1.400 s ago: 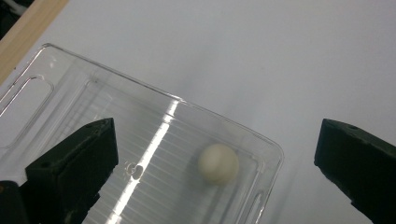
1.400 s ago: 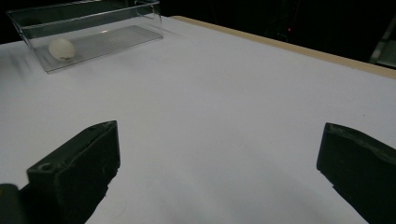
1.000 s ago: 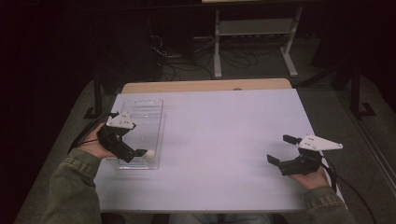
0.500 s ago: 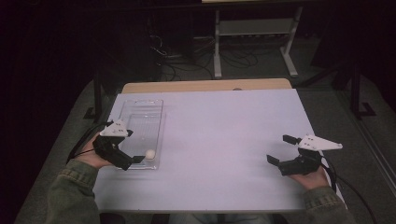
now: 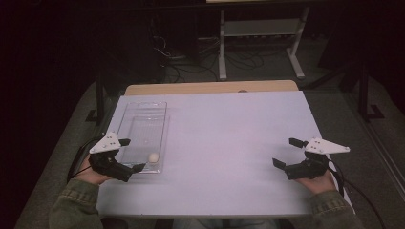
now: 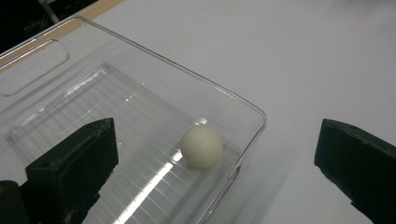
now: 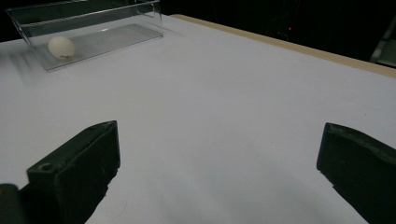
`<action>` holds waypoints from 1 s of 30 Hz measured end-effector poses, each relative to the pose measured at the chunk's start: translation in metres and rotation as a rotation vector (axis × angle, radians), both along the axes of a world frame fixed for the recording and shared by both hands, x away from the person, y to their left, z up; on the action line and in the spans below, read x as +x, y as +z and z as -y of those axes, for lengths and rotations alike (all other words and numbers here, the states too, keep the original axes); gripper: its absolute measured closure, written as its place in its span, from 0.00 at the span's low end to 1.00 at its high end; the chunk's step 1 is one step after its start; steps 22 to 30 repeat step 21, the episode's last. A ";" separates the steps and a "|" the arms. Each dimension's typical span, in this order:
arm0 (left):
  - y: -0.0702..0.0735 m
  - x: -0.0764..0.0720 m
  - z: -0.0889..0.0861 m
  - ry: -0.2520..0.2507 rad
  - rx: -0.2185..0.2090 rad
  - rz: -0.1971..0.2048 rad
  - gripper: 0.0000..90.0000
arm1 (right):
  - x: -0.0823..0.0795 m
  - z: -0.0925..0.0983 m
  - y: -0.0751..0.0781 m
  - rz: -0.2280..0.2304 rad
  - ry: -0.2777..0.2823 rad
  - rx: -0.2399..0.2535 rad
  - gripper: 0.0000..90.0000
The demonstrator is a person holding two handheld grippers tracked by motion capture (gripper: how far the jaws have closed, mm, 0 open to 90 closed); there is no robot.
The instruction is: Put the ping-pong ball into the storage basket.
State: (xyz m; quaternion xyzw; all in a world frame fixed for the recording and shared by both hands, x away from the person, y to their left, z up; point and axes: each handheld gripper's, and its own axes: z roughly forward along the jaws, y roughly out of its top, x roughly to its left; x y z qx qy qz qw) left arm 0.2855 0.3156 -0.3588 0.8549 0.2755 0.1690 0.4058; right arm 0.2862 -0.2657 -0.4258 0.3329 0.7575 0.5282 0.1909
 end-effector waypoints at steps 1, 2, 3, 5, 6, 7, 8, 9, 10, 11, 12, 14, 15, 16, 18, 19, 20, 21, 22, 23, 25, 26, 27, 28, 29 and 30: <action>-0.001 -0.001 -0.001 0.001 -0.011 0.001 0.00 | 0.000 0.000 0.000 0.000 0.001 -0.001 0.00; -0.002 -0.002 -0.002 0.007 -0.021 0.008 0.00 | 0.000 0.000 0.000 0.000 0.000 -0.001 0.00; -0.003 -0.003 -0.002 0.013 -0.032 0.010 0.00 | 0.000 0.000 0.000 0.000 0.001 -0.005 0.00; -0.006 -0.004 -0.004 0.023 -0.062 0.024 0.00 | 0.000 -0.001 -0.001 -0.001 0.002 -0.012 0.00; -0.007 -0.005 -0.005 0.033 -0.074 0.030 0.00 | 0.000 -0.001 -0.001 -0.001 0.002 -0.012 0.00; -0.009 -0.006 -0.006 0.042 -0.076 0.032 0.00 | 0.000 -0.001 -0.001 0.000 0.002 -0.011 0.00; -0.010 -0.007 -0.007 0.052 -0.080 0.035 0.00 | 0.000 -0.001 -0.001 0.000 0.002 -0.012 0.00; -0.011 -0.008 -0.009 0.060 -0.085 0.035 0.00 | 0.000 -0.001 -0.001 0.001 0.002 -0.012 0.00; -0.013 -0.009 -0.011 0.068 -0.095 0.036 0.00 | 0.000 -0.001 -0.001 0.001 0.003 -0.012 0.00; -0.013 -0.009 -0.011 0.068 -0.095 0.036 0.00 | 0.000 -0.001 -0.001 0.001 0.003 -0.013 0.00; -0.015 -0.011 -0.015 0.081 -0.124 0.040 0.00 | 0.000 -0.002 -0.001 0.001 0.004 -0.013 0.00; -0.016 -0.012 -0.018 0.094 -0.134 0.036 0.00 | 0.001 -0.002 -0.002 -0.003 0.007 -0.015 0.00; -0.017 -0.013 -0.020 0.099 -0.142 0.041 0.00 | 0.000 -0.003 -0.002 -0.004 0.009 -0.015 0.00; -0.017 -0.012 -0.022 0.100 -0.156 0.045 0.00 | 0.000 -0.003 -0.002 -0.004 0.012 -0.013 0.00; -0.019 -0.011 -0.024 0.103 -0.169 0.046 0.00 | -0.001 -0.005 0.000 0.006 0.020 -0.008 0.00; -0.020 -0.011 -0.024 0.104 -0.169 0.045 0.00 | -0.002 -0.005 0.000 0.014 0.022 -0.007 0.00; -0.022 -0.011 -0.023 0.107 -0.168 0.045 0.00 | -0.002 -0.005 0.001 0.014 0.023 -0.004 0.00; -0.022 -0.011 -0.023 0.107 -0.168 0.045 0.00 | -0.002 -0.005 0.001 0.014 0.023 -0.004 0.00; -0.022 -0.011 -0.023 0.107 -0.168 0.045 0.00 | -0.002 -0.005 0.001 0.014 0.023 -0.004 0.00; -0.022 -0.011 -0.023 0.107 -0.168 0.045 0.00 | -0.002 -0.005 0.001 0.014 0.023 -0.004 0.00; -0.022 -0.011 -0.023 0.107 -0.168 0.045 0.00 | -0.002 -0.005 0.001 0.014 0.023 -0.004 0.00; -0.022 -0.011 -0.023 0.107 -0.168 0.045 0.00 | -0.002 -0.005 0.001 0.014 0.023 -0.004 0.00; -0.022 -0.011 -0.023 0.107 -0.168 0.045 0.00 | -0.002 -0.005 0.001 0.014 0.023 -0.004 0.00; -0.022 -0.011 -0.023 0.107 -0.168 0.045 0.00 | -0.002 -0.005 0.001 0.014 0.023 -0.004 0.00; -0.022 -0.011 -0.023 0.107 -0.168 0.045 0.00 | -0.002 -0.005 0.001 0.014 0.023 -0.004 0.00; -0.022 -0.011 -0.023 0.107 -0.168 0.045 0.00 | -0.002 -0.005 0.001 0.014 0.023 -0.004 0.00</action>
